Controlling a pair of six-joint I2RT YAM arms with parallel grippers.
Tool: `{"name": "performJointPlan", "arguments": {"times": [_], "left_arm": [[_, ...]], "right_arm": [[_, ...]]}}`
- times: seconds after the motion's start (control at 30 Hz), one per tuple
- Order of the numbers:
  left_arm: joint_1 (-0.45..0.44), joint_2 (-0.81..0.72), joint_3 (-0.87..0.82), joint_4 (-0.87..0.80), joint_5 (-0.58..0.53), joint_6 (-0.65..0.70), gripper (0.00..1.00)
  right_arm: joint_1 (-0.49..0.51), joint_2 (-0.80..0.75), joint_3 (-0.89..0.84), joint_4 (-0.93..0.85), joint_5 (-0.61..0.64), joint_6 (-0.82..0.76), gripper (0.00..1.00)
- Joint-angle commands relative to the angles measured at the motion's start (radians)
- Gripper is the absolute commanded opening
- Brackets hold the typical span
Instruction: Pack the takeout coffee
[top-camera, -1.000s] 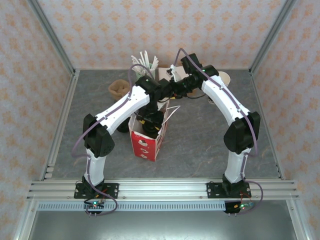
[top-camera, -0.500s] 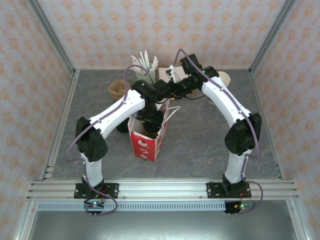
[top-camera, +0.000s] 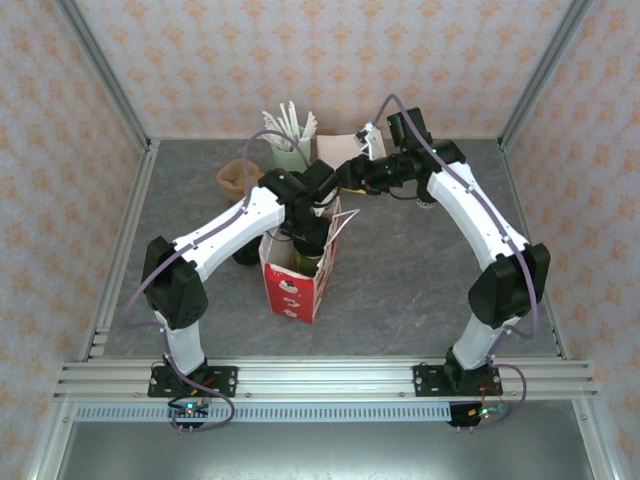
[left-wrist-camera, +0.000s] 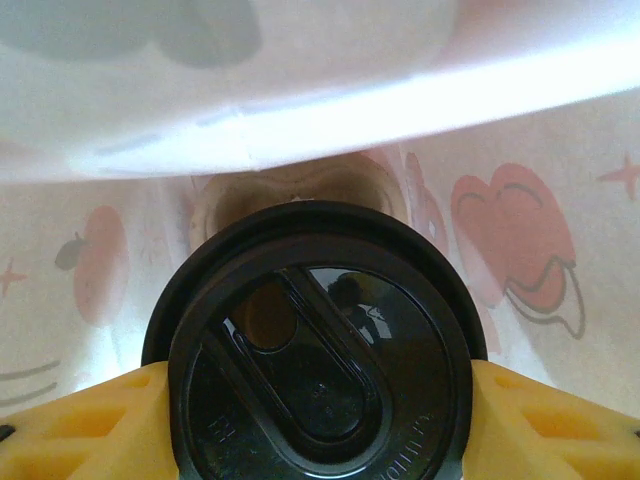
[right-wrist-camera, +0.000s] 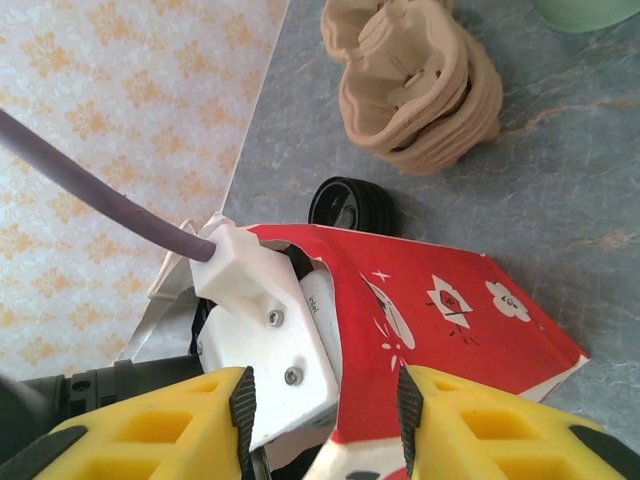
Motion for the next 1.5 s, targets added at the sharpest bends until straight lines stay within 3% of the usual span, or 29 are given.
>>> {"name": "performJointPlan", "arguments": {"times": [0.0,0.4,0.73,1.47], "left_arm": [[0.002,0.025,-0.047,0.017,0.003,0.015,0.42],[-0.023,-0.172,-0.242,0.049,0.012,-0.008,0.43],[-0.028,-0.285,-0.273,0.087,-0.029,-0.016,0.43],[-0.038,-0.413,-0.49,0.408,-0.144,-0.039,0.42]], "right_arm": [[-0.02,-0.053,-0.016,0.079,0.032,0.033,0.45],[-0.026,-0.075,-0.033,0.069,0.057,0.024,0.45],[-0.026,-0.076,-0.042,0.066,0.052,0.02,0.46],[-0.025,-0.113,-0.095,0.092,0.04,0.057,0.46]]}}
